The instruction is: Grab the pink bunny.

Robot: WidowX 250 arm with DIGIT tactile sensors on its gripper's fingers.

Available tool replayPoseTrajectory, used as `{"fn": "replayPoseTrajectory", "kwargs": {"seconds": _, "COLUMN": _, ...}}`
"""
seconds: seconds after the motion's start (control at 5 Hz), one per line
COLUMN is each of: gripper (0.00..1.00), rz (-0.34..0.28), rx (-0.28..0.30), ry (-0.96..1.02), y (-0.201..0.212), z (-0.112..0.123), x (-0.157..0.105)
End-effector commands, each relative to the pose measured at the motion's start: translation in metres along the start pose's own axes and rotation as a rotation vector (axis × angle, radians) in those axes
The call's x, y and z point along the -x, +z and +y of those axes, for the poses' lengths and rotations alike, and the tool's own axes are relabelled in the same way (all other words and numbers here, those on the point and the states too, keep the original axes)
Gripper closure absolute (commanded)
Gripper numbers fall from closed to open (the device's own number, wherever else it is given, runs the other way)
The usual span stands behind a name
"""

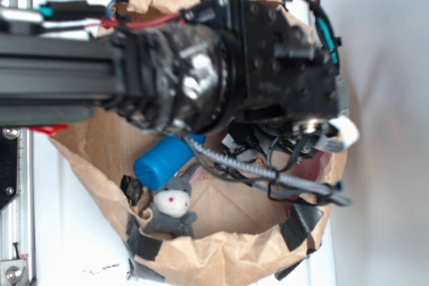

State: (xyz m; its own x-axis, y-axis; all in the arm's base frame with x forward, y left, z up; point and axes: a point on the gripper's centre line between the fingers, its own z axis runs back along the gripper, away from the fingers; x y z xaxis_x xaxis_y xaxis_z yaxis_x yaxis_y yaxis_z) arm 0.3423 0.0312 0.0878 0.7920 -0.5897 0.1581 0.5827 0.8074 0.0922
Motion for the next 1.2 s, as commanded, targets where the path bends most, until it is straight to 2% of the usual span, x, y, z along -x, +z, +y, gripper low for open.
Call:
{"fn": "replayPoseTrajectory", "kwargs": {"seconds": 0.0, "gripper": 1.00, "rz": -0.095, "rx": -0.004, "ry": -0.023, "y": 0.072, "z": -0.006, "x": -0.011}}
{"fn": "replayPoseTrajectory", "kwargs": {"seconds": 0.2, "gripper": 1.00, "rz": -0.109, "rx": 0.011, "ry": -0.015, "y": 0.101, "z": -0.014, "x": -0.001}}
{"fn": "replayPoseTrajectory", "kwargs": {"seconds": 0.4, "gripper": 1.00, "rz": -0.005, "rx": -0.036, "ry": 0.178, "y": 0.124, "z": -0.023, "x": 0.013}}
{"fn": "replayPoseTrajectory", "kwargs": {"seconds": 0.6, "gripper": 1.00, "rz": 0.015, "rx": -0.038, "ry": 0.266, "y": 0.141, "z": -0.030, "x": 0.025}}
{"fn": "replayPoseTrajectory", "kwargs": {"seconds": 0.8, "gripper": 1.00, "rz": 0.105, "rx": -0.073, "ry": 0.490, "y": 0.149, "z": -0.029, "x": 0.026}}
{"fn": "replayPoseTrajectory", "kwargs": {"seconds": 1.0, "gripper": 0.67, "rz": 0.127, "rx": -0.099, "ry": 0.470, "y": 0.153, "z": -0.031, "x": 0.029}}
